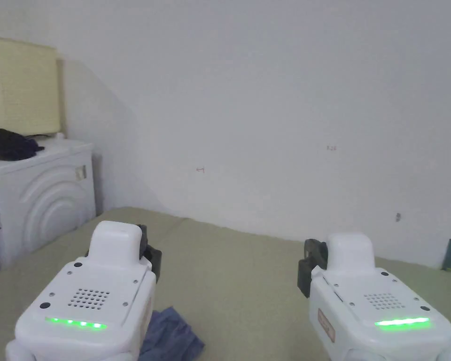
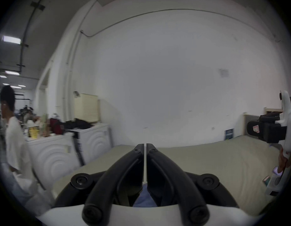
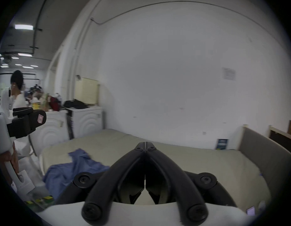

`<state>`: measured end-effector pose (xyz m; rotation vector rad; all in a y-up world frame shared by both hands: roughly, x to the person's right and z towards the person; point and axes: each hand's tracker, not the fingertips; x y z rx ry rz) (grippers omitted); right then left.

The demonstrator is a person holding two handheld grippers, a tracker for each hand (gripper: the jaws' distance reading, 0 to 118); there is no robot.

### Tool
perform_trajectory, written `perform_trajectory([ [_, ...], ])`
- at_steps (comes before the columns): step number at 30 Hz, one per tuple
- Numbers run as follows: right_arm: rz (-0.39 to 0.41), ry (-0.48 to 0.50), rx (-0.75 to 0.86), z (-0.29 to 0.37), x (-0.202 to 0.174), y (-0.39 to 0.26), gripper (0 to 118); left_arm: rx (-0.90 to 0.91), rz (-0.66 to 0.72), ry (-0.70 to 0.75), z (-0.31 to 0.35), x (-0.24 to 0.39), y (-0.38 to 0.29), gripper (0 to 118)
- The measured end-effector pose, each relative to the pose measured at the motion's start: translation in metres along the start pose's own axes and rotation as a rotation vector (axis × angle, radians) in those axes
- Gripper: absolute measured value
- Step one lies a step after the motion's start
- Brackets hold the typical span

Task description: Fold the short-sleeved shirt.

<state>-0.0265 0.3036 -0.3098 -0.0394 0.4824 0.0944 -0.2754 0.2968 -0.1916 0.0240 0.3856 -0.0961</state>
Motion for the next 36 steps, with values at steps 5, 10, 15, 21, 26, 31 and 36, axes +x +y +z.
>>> perform_trajectory([
  [5, 0.021, 0.122, -0.042, -0.020, -0.060, -0.026, 0, -0.129, -0.046, 0.152, 0.025, -0.083, -0.030, 2],
  [10, 0.026, 0.154, -0.099, -0.040, -0.076, -0.052, 0, -0.317, -0.051, 0.110, -0.017, -0.109, -0.063, 2],
  [15, 0.062, 0.158, -0.173, -0.073, -0.081, -0.081, 0, -0.819, -0.078, -0.004, -0.141, -0.112, -0.138, 2],
  [21, 0.041, 0.158, -0.299, -0.128, -0.086, -0.125, 0, -1.210, -0.006, -0.062, -0.272, -0.115, -0.261, 3],
  [26, 0.014, 0.166, -0.362, -0.157, -0.085, -0.154, 0, -1.227, 0.108, -0.051, -0.313, -0.111, -0.292, 96],
  [31, 0.033, 0.160, -0.388, -0.168, -0.084, -0.168, 0, -1.225, 0.093, -0.065, -0.329, -0.090, -0.315, 118],
  [36, 0.039, 0.150, -0.404, -0.169, -0.079, -0.173, 0, -1.254, 0.097, -0.050, -0.334, -0.071, -0.345, 118],
])
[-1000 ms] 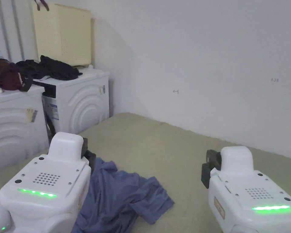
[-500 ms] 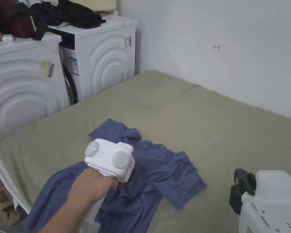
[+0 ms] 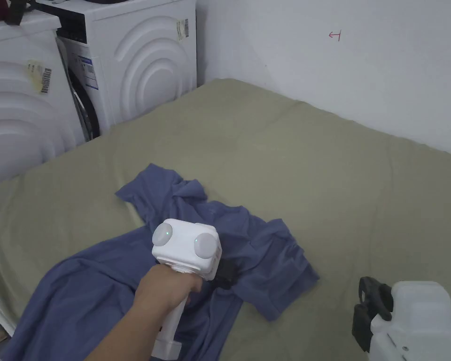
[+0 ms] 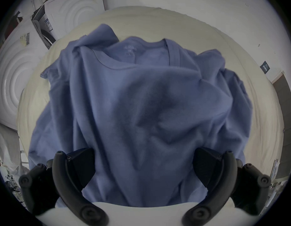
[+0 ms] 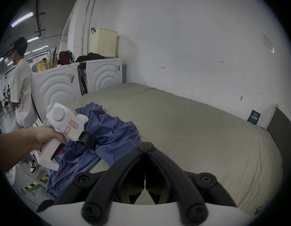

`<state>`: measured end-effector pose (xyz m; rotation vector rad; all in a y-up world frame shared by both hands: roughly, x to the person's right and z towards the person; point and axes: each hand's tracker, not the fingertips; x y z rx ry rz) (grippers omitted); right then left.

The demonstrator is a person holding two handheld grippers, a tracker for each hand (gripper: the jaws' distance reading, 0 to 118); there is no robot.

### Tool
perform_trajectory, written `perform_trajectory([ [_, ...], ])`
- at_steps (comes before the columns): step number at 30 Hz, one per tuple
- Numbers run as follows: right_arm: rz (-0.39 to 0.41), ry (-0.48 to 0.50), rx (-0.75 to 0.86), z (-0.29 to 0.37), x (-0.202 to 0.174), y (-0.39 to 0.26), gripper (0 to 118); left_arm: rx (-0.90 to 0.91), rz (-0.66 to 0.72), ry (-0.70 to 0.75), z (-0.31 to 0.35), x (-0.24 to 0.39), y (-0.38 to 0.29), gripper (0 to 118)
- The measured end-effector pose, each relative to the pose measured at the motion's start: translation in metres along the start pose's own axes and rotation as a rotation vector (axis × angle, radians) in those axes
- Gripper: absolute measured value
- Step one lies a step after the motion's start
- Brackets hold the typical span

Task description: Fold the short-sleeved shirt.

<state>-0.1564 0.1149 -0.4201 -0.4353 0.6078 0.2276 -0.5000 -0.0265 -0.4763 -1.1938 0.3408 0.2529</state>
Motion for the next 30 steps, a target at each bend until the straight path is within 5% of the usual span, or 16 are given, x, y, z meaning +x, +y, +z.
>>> perform_trajectory([
  [4, 0.004, -0.010, -0.004, 0.004, 0.004, 0.000, 0, 0.022, 0.063, -0.010, -0.002, -0.005, -0.007, 117],
  [5, 0.004, -0.014, -0.002, 0.005, 0.005, 0.000, 0, 0.030, 0.067, -0.005, 0.004, -0.004, -0.008, 107],
  [6, 0.004, -0.017, 0.002, 0.007, 0.006, 0.001, 0, 0.087, 0.094, -0.009, 0.010, -0.009, -0.008, 82],
  [8, 0.003, -0.026, 0.003, 0.008, 0.005, 0.000, 0, 0.132, 0.143, -0.050, 0.021, -0.014, -0.009, 13],
  [9, 0.003, -0.030, 0.001, 0.009, 0.006, 0.000, 0, 0.121, 0.163, -0.084, 0.023, -0.016, -0.008, 8],
  [14, 0.003, -0.025, 0.007, 0.020, 0.006, -0.001, 1, 0.108, 0.130, -0.065, 0.023, -0.008, -0.006, 8],
  [18, -0.006, -0.038, 0.009, 0.030, 0.017, -0.003, 1, 0.166, 0.109, -0.207, 0.031, 0.017, -0.009, 8],
  [21, -0.044, -0.080, 0.014, 0.048, 0.036, -0.008, 1, 0.205, -0.016, -0.187, 0.036, 0.076, -0.005, 8],
  [30, -0.137, -0.262, 0.044, 0.140, 0.140, -0.046, 1, 0.259, -0.234, -0.457, 0.074, 0.316, -0.011, 8],
])
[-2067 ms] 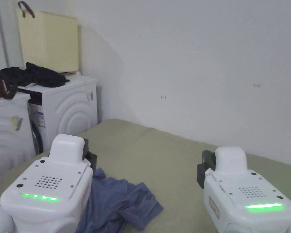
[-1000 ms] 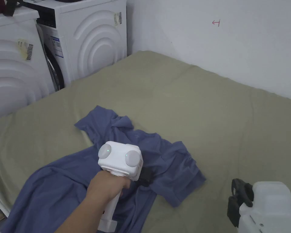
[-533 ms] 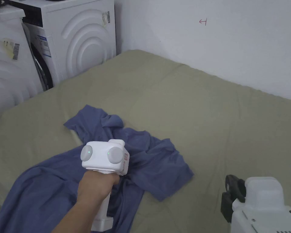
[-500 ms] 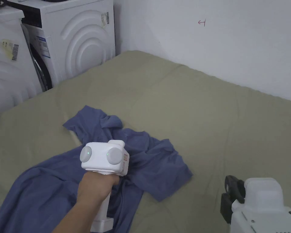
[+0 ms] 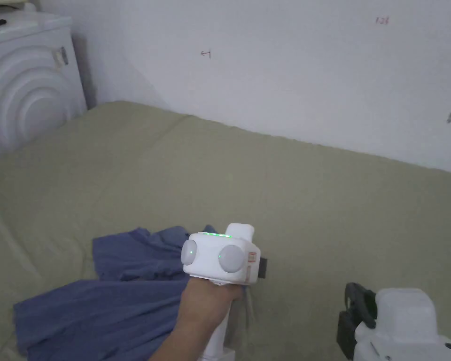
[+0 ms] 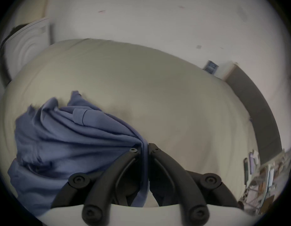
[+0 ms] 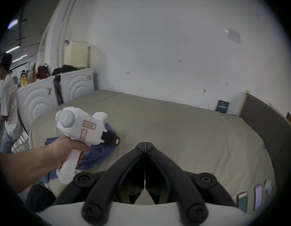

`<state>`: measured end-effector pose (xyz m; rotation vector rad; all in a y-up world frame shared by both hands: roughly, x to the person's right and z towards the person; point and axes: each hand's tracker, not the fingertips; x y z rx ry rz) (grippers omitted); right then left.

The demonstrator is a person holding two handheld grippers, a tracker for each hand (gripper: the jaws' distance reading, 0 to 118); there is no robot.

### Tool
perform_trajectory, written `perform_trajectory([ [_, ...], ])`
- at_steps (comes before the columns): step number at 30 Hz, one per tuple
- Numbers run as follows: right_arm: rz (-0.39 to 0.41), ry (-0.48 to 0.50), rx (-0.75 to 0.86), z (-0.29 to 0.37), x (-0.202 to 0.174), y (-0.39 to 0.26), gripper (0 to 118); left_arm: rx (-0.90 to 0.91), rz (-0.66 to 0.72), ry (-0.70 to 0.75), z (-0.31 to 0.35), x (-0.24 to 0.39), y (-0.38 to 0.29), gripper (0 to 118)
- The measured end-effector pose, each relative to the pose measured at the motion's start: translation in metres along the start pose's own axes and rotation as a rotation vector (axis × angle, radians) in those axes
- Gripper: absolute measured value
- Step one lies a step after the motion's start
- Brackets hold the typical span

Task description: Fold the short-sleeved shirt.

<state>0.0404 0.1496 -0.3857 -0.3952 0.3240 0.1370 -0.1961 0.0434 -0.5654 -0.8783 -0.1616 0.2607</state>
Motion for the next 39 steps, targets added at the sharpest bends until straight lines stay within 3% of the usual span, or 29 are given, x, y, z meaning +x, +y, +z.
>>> perform_trajectory([
  [7, -0.108, -0.211, 0.000, 0.050, 0.121, -0.023, 1, -0.020, -0.196, -0.268, -0.050, 0.236, 0.014, 8],
  [10, -0.123, -0.275, -0.005, 0.064, 0.158, -0.030, 1, -0.035, -0.259, -0.317, -0.065, 0.306, 0.009, 8],
  [13, -0.146, -0.300, -0.002, 0.071, 0.184, -0.038, 1, -0.078, -0.233, -0.314, -0.086, 0.333, 0.000, 8],
  [21, -0.211, -0.308, -0.033, 0.066, 0.207, -0.064, 1, -0.229, -0.114, -0.004, -0.145, 0.264, -0.028, 8],
  [25, -0.200, -0.304, -0.036, 0.064, 0.202, -0.063, 1, -0.192, -0.084, -0.055, -0.139, 0.254, -0.029, 12],
  [26, -0.200, -0.303, -0.034, 0.065, 0.201, -0.063, 1, -0.184, -0.078, -0.064, -0.137, 0.252, -0.029, 32],
  [28, -0.203, -0.296, -0.024, 0.071, 0.197, -0.059, 1, -0.144, -0.141, -0.060, -0.116, 0.253, -0.026, 111],
  [29, -0.200, -0.295, -0.019, 0.073, 0.195, -0.058, 1, -0.111, -0.143, -0.091, -0.104, 0.249, -0.027, 117],
  [34, -0.183, -0.293, -0.009, 0.086, 0.175, -0.054, 1, 0.093, -0.110, -0.117, -0.005, 0.185, -0.055, 116],
  [37, -0.182, -0.280, 0.007, 0.089, 0.156, -0.054, 1, 0.112, -0.091, -0.070, 0.050, 0.127, -0.091, 115],
  [38, -0.181, -0.279, 0.008, 0.091, 0.150, -0.054, 1, 0.110, -0.081, -0.057, 0.062, 0.112, -0.098, 109],
  [39, -0.182, -0.275, 0.009, 0.092, 0.142, -0.055, 1, 0.102, -0.082, -0.071, 0.077, 0.091, -0.105, 90],
])
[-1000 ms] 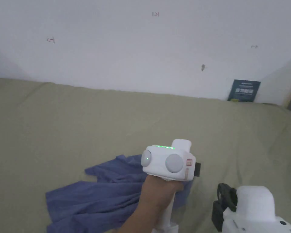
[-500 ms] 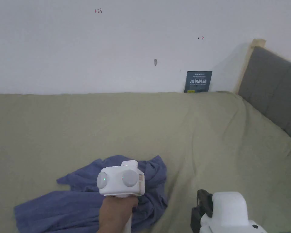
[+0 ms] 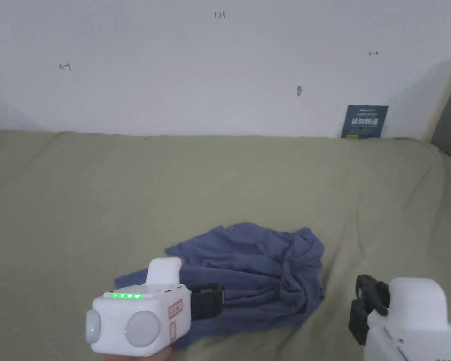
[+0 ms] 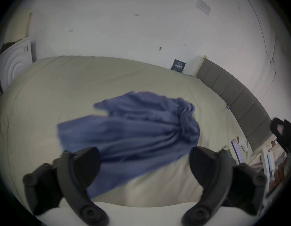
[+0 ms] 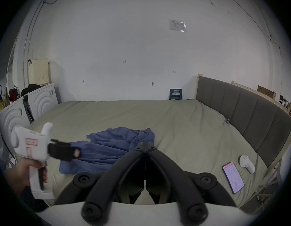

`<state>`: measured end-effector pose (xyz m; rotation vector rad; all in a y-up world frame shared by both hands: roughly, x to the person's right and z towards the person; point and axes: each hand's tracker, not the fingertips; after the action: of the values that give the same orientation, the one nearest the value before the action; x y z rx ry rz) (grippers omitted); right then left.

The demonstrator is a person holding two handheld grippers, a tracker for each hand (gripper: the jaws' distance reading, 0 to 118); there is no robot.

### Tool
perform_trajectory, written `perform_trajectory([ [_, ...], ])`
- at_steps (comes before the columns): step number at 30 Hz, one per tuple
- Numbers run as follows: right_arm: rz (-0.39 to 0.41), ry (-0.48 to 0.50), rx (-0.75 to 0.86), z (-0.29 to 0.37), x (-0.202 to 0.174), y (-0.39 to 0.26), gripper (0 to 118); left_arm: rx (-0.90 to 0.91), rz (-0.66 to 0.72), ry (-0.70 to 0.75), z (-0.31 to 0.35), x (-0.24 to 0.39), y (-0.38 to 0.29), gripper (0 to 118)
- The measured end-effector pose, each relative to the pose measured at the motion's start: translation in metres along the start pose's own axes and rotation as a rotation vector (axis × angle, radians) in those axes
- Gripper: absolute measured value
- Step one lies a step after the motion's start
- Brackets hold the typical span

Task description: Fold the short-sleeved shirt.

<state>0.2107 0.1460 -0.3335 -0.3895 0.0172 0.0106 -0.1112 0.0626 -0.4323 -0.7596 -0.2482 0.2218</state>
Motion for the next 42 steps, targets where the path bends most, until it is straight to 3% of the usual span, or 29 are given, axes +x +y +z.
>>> perform_trajectory([
  [1, -0.008, 0.017, -0.006, 0.002, -0.006, -0.002, 1, -0.044, 0.017, -0.032, 0.009, -0.017, -0.004, 22],
  [2, -0.014, 0.034, -0.020, 0.004, -0.012, -0.003, 1, -0.101, 0.024, -0.045, 0.019, -0.032, -0.009, 1],
  [4, -0.006, 0.052, -0.028, 0.009, -0.025, -0.006, 1, -0.117, -0.027, 0.111, 0.029, -0.055, -0.010, 1],
  [5, -0.002, 0.055, -0.032, 0.011, -0.030, -0.006, 1, -0.104, -0.024, 0.081, 0.034, -0.061, -0.007, 1],
  [8, -0.013, 0.088, -0.056, 0.016, -0.041, -0.008, 1, -0.198, 0.170, -0.013, 0.023, -0.105, 0.021, 1],
  [11, -0.039, 0.131, -0.087, 0.022, -0.048, -0.015, 1, -0.287, 0.116, 0.145, -0.012, -0.129, 0.060, 1],
  [14, -0.020, 0.131, -0.103, 0.024, -0.054, -0.023, 1, -0.423, 0.247, 0.118, -0.050, -0.140, 0.094, 2],
  [15, -0.018, 0.139, -0.120, 0.025, -0.056, -0.027, 1, -0.462, 0.313, 0.095, -0.060, -0.143, 0.099, 10],
  [17, -0.011, 0.146, -0.136, 0.025, -0.059, -0.031, 1, -0.519, 0.381, 0.126, -0.073, -0.141, 0.103, 81],
  [18, -0.008, 0.149, -0.138, 0.024, -0.061, -0.033, 1, -0.550, 0.378, 0.173, -0.080, -0.137, 0.102, 109],
  [19, -0.002, 0.152, -0.143, 0.024, -0.061, -0.035, 1, -0.533, 0.350, 0.212, -0.083, -0.131, 0.101, 117],
  [22, 0.009, 0.147, -0.149, 0.021, -0.059, -0.034, 1, -0.535, 0.347, 0.293, -0.110, -0.145, 0.109, 117],
  [28, 0.024, 0.104, -0.140, 0.017, -0.045, -0.032, 1, -0.508, 0.481, 0.209, -0.134, -0.154, 0.111, 117],
  [36, 0.001, 0.078, -0.142, 0.021, -0.028, -0.034, 1, -0.505, 0.414, 0.304, -0.149, -0.143, 0.104, 117],
  [37, -0.003, 0.075, -0.141, 0.022, -0.026, -0.033, 1, -0.502, 0.413, 0.313, -0.148, -0.140, 0.103, 113],
  [38, -0.008, 0.074, -0.140, 0.022, -0.025, -0.033, 1, -0.499, 0.413, 0.323, -0.148, -0.139, 0.104, 97],
  [39, -0.012, 0.073, -0.139, 0.023, -0.023, -0.033, 1, -0.506, 0.393, 0.344, -0.145, -0.136, 0.106, 62],
  [40, -0.014, 0.069, -0.136, 0.024, -0.023, -0.033, 1, -0.496, 0.314, 0.391, -0.140, -0.130, 0.108, 62],
  [41, -0.014, 0.061, -0.131, 0.024, -0.022, -0.033, 1, -0.520, 0.180, 0.497, -0.140, -0.123, 0.106, 51],
  [42, -0.016, 0.058, -0.128, 0.025, -0.021, -0.033, 1, -0.506, 0.153, 0.440, -0.137, -0.124, 0.104, 41],
])
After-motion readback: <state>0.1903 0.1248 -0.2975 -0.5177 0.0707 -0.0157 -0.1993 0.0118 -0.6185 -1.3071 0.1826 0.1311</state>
